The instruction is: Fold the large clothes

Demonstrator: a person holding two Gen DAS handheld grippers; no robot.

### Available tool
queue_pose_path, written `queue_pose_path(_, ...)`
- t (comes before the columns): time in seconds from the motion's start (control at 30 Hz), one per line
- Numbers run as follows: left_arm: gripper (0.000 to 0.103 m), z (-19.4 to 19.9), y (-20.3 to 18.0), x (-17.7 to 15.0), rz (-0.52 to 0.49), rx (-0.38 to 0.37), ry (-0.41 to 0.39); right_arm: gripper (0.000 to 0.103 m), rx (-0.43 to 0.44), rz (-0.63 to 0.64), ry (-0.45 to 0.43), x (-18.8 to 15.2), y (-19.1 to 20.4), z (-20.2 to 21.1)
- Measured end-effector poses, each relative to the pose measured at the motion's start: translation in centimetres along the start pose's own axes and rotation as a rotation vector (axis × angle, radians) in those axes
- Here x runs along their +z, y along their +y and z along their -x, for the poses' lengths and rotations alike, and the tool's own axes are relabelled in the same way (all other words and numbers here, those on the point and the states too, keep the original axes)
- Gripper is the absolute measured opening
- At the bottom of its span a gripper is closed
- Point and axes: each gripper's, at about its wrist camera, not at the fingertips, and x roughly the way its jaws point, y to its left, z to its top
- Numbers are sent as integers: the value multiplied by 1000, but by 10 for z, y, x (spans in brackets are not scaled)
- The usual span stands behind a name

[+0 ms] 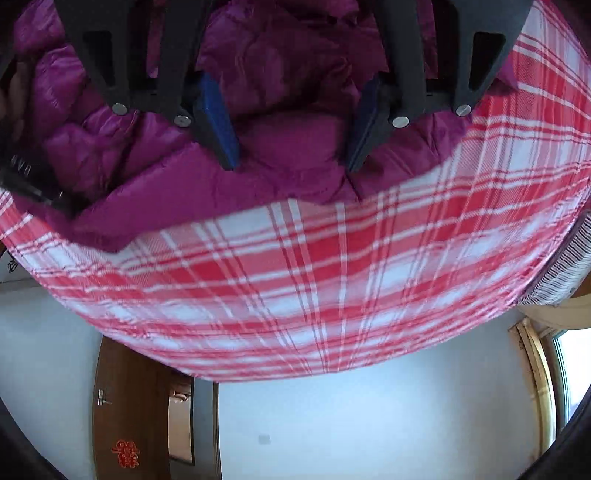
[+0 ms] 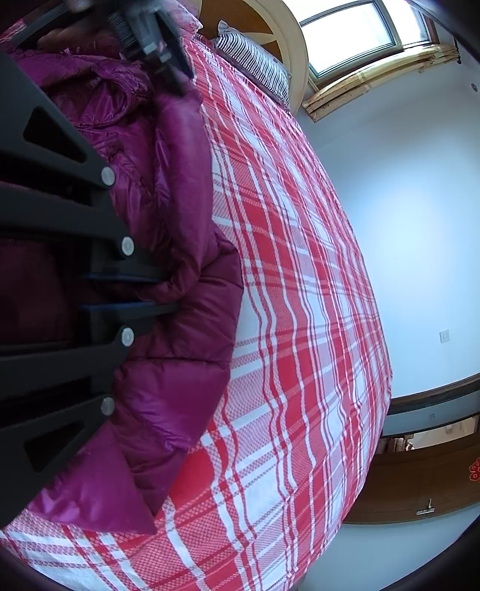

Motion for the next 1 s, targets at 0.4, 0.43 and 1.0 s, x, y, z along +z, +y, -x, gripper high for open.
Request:
queue_pose_path(0.4,67,-22,5,-13,40,-11,29,67,-26,-63,-119,4,-2,43)
queue_pose_path(0.43,67,-23,6,-13,43,-13,26,66,-27,-63,-145,5,1,53)
queue_pose_path(1.0,68,-19,1,-18,27,28,-3,42,-78,198,-82,50,80,49)
